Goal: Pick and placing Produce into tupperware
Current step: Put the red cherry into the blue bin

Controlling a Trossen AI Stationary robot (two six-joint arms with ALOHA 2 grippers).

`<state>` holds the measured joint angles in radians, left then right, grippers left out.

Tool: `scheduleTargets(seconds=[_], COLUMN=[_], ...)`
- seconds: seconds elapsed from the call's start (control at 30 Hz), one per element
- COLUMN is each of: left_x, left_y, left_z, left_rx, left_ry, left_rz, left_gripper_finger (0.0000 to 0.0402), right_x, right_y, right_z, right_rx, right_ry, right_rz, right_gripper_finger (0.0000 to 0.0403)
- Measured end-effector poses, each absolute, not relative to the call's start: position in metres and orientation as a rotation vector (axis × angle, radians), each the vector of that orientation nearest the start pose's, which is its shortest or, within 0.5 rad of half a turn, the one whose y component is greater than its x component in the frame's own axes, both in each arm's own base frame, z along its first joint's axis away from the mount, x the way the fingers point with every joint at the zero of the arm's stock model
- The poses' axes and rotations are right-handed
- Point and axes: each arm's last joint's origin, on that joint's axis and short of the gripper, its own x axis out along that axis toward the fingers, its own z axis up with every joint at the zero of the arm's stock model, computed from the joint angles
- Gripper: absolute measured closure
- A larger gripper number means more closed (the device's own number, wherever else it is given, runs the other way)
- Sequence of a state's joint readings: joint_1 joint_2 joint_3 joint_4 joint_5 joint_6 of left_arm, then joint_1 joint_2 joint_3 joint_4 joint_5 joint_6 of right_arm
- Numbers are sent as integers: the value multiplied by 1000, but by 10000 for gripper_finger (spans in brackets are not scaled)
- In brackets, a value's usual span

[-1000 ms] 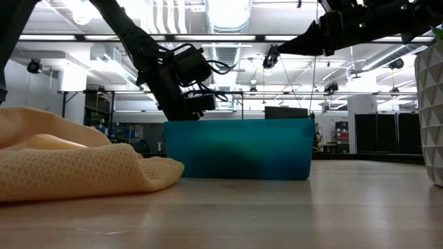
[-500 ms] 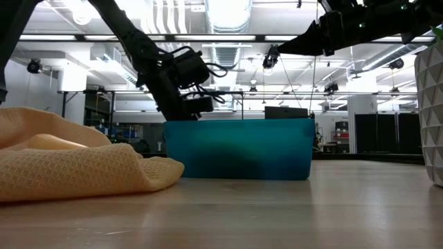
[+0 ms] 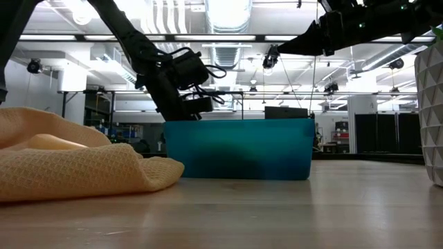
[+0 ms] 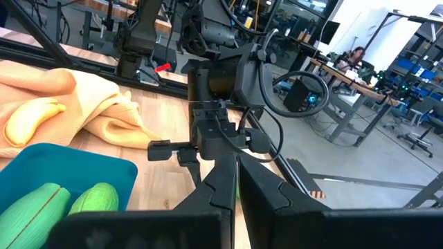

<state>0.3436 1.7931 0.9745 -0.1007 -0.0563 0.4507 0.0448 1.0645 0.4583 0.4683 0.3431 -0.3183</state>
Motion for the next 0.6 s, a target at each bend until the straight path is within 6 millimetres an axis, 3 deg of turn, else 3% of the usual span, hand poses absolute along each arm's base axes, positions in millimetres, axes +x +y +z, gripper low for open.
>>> scheduleTargets(seconds=[0.2, 0.43, 0.6], left_x=[328, 330, 331], left_y=[120, 121, 122], left_z=[145, 134, 135], left_rx=[280, 271, 275], left_ry=[972, 1005, 999], left_rz=[163, 152, 155], left_gripper_finger=[314, 393, 401], right_x=[222, 222, 222], right_y=[0, 0, 0], right_z=[231, 231, 231], right_rx=[-342, -342, -347], right_ry=[182, 182, 183], right_rz=[-274, -274, -274], right_gripper_finger=[394, 394, 394])
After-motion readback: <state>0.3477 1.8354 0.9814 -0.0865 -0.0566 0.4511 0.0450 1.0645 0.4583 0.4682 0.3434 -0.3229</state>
